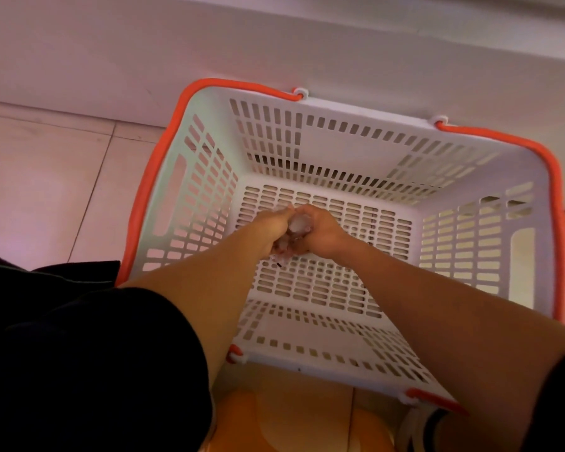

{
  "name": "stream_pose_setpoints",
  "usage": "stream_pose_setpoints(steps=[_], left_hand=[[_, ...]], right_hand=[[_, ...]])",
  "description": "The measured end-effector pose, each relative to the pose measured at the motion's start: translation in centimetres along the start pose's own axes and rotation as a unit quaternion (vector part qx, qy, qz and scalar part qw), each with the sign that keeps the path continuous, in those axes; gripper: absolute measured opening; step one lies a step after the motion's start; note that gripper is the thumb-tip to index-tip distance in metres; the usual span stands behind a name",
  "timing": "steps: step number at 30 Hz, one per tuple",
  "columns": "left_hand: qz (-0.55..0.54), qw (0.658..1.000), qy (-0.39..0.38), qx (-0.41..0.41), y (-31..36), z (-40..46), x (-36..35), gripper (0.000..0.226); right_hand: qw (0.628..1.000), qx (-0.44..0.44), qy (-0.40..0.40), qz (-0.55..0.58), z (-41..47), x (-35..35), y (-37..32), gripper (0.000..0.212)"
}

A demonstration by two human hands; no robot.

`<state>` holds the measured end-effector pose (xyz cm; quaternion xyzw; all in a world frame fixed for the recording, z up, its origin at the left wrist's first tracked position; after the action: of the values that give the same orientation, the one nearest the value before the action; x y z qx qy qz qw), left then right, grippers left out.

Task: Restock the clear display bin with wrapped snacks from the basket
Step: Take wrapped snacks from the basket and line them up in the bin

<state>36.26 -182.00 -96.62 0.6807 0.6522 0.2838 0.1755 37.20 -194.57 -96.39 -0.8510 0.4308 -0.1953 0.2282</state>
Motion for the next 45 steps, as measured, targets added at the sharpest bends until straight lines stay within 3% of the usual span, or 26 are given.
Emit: stream_pose_setpoints(steps=[6, 9, 13, 18, 22, 28, 33, 39, 45], left_hand=[[0.021, 0.999, -0.010, -0.029, 0.8, -2.8, 0.4, 0.037], [0.014, 0.997, -0.045, -0.058, 2.3, -5.4, 1.1, 0.038], [0.051, 0.977, -0.178, -0.101, 7.4, -9.6, 2.1, 0.037], [0.078, 0.947, -0.254, -0.180, 16.8, -17.1, 3.2, 0.011], [0.021, 0.926, -0.295, -0.236, 21.1, -23.7, 4.2, 0.012], [-0.124, 0.923, -0.227, -0.285, 21.7, -26.5, 4.0, 0.018], [-0.132, 0.918, -0.205, -0.313, 20.5, -27.3, 2.3, 0.021], [-0.058, 0.931, -0.186, -0.309, 18.6, -27.5, 2.5, 0.020], [-0.024, 0.945, -0.183, -0.272, 18.6, -26.9, 2.1, 0.041]], right_hand=[[0.996, -0.078, -0.026, -0.040, -3.5, 2.4, 0.1, 0.039], [0.995, -0.081, -0.028, -0.047, -6.7, 4.3, -0.5, 0.041], [0.986, -0.050, -0.085, -0.131, -12.8, 6.7, -4.8, 0.047], [0.970, 0.071, -0.035, -0.231, -23.4, 10.2, -13.8, 0.046], [0.980, 0.168, -0.010, -0.101, -30.8, 11.9, -17.1, 0.044], [0.972, 0.195, 0.018, 0.128, -34.2, 12.1, -15.6, 0.051], [0.970, 0.182, 0.050, 0.156, -33.9, 10.2, -15.0, 0.048], [0.969, 0.161, 0.045, 0.181, -33.3, 8.9, -13.1, 0.046], [0.967, 0.160, 0.029, 0.194, -32.4, 8.6, -13.4, 0.044]])
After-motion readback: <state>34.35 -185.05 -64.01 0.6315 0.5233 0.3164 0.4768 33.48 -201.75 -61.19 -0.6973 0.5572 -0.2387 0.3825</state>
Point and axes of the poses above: each hand's wrist, its own z-axis towards the middle knuckle, its own x-axis out of the back of the hand, y = z × x, the point moved 3 cm from there along z, towards the middle knuckle, and after that the axes turned 14 degrees about -x, right-handed, at the moved point
